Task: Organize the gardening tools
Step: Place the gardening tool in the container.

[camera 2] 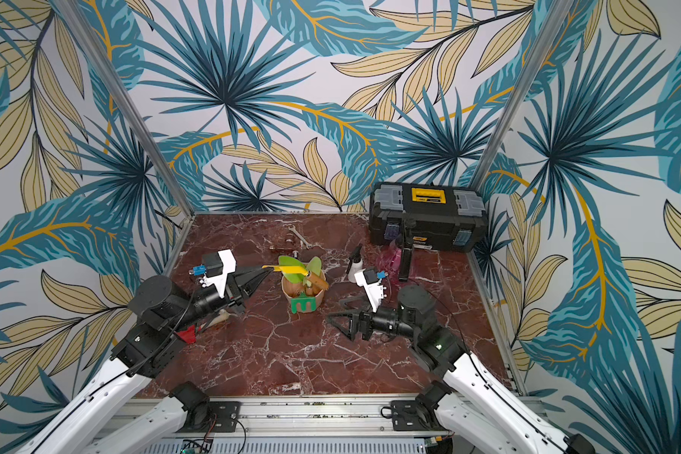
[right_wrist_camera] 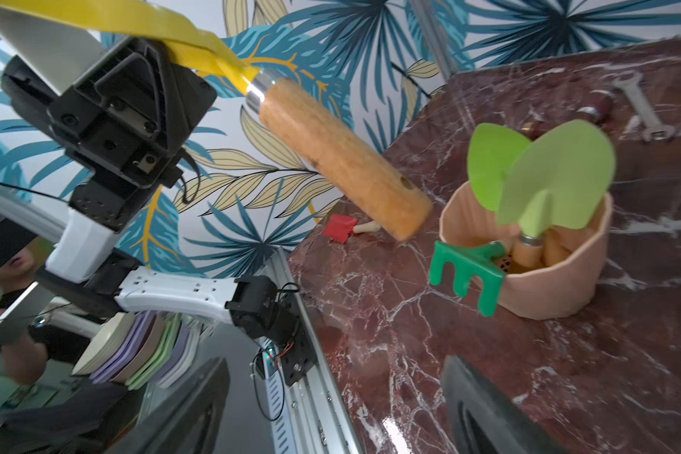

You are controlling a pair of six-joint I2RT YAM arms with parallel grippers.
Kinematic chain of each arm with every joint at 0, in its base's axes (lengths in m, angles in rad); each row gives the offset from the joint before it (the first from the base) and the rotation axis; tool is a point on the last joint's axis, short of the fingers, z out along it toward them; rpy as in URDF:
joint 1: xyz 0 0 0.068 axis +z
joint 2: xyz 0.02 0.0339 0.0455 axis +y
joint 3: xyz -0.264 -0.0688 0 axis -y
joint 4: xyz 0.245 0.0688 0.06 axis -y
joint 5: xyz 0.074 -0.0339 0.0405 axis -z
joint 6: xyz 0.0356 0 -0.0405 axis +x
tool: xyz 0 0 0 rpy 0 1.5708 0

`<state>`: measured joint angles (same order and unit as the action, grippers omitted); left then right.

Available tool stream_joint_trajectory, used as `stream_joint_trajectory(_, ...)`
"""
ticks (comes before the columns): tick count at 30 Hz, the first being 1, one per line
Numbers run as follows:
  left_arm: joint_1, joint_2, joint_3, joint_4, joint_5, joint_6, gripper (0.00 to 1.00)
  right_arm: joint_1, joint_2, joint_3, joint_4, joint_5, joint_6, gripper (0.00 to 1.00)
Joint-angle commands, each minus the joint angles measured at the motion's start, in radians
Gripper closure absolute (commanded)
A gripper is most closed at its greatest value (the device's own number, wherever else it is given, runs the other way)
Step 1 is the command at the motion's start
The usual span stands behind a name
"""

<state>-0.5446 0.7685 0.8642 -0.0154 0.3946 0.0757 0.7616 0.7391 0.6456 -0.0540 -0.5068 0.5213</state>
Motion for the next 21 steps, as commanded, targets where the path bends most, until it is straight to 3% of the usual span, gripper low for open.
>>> stream_joint_trajectory(1,-0.004,0.045,0.047,-0.093,-0.179,0.109,1.00,-0.002,-0.030,-0.006,-0.054,0.163,-0.014,0.11)
stream_joint_trajectory(21,-0.105,0.344,0.003,-0.001,-0.303,0.172,1.00,-0.002,-0.048,-0.043,-0.011,0.108,0.012,0.15)
